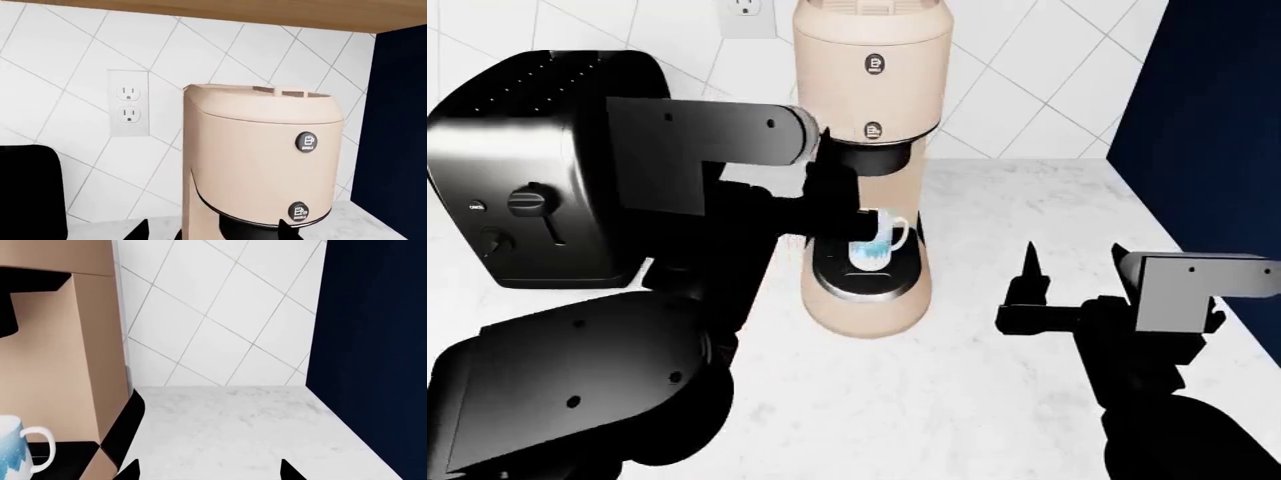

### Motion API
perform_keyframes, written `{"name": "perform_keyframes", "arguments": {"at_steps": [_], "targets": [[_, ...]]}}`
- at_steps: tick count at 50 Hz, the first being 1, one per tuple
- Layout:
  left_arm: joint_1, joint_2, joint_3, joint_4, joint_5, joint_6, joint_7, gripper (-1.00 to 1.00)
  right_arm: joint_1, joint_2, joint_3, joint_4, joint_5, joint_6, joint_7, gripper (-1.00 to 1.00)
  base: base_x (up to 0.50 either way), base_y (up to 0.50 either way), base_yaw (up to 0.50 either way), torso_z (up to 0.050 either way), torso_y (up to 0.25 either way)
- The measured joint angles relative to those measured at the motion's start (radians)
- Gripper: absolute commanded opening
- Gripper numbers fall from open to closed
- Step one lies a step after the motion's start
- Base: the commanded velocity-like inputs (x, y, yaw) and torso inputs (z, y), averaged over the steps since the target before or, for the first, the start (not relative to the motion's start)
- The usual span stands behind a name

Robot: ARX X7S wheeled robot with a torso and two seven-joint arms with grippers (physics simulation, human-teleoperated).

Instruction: Press the button on the coffee machine to serve coffee.

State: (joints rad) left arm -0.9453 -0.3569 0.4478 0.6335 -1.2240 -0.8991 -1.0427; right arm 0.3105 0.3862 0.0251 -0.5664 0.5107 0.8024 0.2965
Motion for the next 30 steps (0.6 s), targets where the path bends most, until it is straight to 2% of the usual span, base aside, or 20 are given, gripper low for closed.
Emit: {"name": "perform_keyframes", "arguments": {"at_steps": [15,30], "targets": [[0.122,-0.118,0.001,-0.048,0.154,0.096,0.143,1.0,0.001,0.0,-0.011,0.003,0.002,0.003,0.006,1.0,0.0,0.0,0.0,0.0,0.0],[0.252,-0.188,0.016,-0.129,0.266,0.183,0.229,1.0,0.002,0.005,-0.015,-0.001,0.005,0.009,0.013,1.0,0.0,0.0,0.0,0.0,0.0]]}}
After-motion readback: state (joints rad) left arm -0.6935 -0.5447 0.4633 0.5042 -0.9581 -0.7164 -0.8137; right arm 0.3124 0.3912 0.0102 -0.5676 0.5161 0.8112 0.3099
